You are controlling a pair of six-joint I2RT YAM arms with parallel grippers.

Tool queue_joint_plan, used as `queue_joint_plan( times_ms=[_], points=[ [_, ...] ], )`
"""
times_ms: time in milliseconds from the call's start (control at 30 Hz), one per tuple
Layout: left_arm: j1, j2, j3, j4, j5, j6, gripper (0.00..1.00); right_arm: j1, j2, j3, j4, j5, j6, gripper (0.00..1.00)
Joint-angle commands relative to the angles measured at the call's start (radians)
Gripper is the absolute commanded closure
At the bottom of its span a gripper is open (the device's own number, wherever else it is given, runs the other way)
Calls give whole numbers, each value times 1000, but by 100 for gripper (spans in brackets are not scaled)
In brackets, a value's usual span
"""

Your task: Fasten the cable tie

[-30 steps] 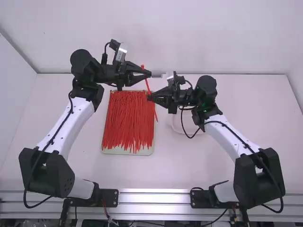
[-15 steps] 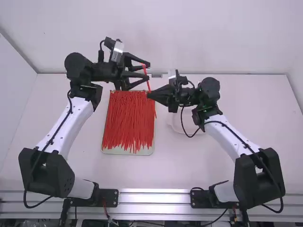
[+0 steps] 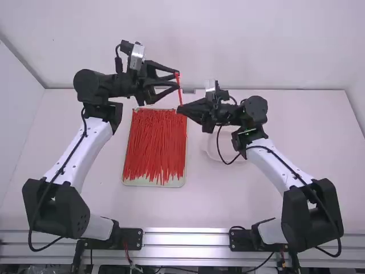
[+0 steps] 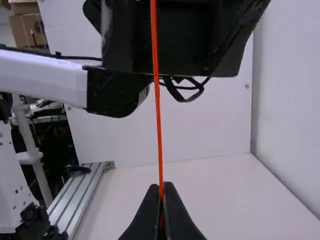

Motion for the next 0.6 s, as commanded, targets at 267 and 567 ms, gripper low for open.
queue_joint_plan(
  times_ms=[267, 567],
  points=[
    [6, -11, 3, 12, -32, -27, 72, 23, -1, 27, 5, 27, 5, 100],
    [1, -11, 3, 39, -37, -48, 80, 23, -1, 27, 5, 27, 7, 100]
  ],
)
